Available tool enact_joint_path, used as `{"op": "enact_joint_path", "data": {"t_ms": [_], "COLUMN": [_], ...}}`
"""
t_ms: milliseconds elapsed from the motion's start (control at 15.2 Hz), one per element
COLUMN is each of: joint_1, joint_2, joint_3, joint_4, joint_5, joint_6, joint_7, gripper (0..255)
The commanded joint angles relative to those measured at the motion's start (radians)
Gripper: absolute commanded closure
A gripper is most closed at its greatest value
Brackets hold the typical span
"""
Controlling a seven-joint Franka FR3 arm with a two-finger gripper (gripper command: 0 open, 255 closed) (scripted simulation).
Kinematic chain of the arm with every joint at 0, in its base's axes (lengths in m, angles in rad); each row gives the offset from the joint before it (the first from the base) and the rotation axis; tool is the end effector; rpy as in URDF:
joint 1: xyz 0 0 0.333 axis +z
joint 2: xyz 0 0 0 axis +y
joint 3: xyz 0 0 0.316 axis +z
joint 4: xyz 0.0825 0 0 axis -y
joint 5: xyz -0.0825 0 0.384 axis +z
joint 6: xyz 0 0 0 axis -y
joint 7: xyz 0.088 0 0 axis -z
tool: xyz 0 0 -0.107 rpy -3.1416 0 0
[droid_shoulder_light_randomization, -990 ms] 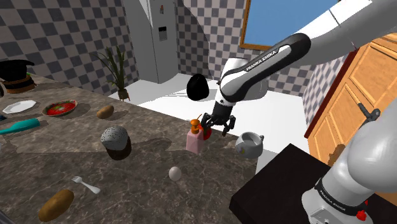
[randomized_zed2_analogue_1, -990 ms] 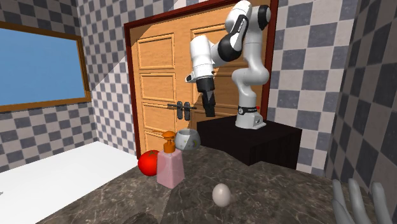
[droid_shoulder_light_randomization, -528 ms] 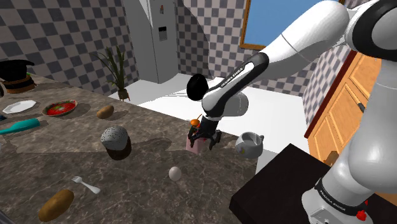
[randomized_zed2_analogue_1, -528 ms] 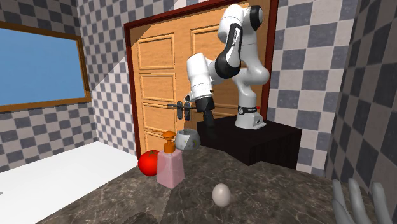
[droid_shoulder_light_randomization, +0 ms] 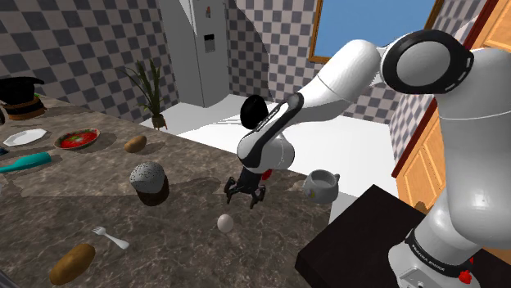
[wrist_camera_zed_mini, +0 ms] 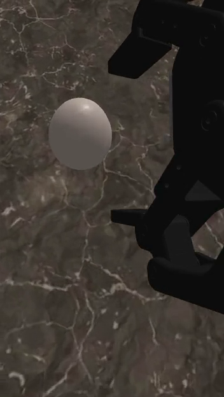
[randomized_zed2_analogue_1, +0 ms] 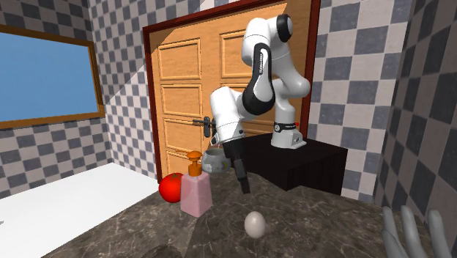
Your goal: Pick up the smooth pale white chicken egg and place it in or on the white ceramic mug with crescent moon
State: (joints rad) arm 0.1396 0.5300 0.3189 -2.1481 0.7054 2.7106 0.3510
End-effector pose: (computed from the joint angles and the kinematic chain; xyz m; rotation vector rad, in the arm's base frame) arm 0.5140 0.2327 0.1606 -2.5924 0.7786 0.2338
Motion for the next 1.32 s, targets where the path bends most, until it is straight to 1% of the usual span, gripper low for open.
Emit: {"op": "enact_joint_path", "data": {"t_ms": [0, 132, 198, 660, 1188, 1254], "joint_1": [0.006, 0.015, 0.017, 0.048, 0.048, 0.048], "joint_2": [0.088, 0.167, 0.184, 0.288, 0.288, 0.288], "joint_3": [0.012, 0.021, 0.023, 0.03, 0.03, 0.03], "joint_4": [0.07, 0.141, 0.157, 0.223, 0.223, 0.223], "joint_5": [0.019, 0.033, 0.035, 0.038, 0.038, 0.038], "joint_6": [0.021, 0.034, 0.037, 0.087, 0.087, 0.087], "joint_7": [-0.001, 0.004, 0.005, -0.001, -0.001, -0.001], "gripper": [0, 0, 0, 0, 0, 255]}}
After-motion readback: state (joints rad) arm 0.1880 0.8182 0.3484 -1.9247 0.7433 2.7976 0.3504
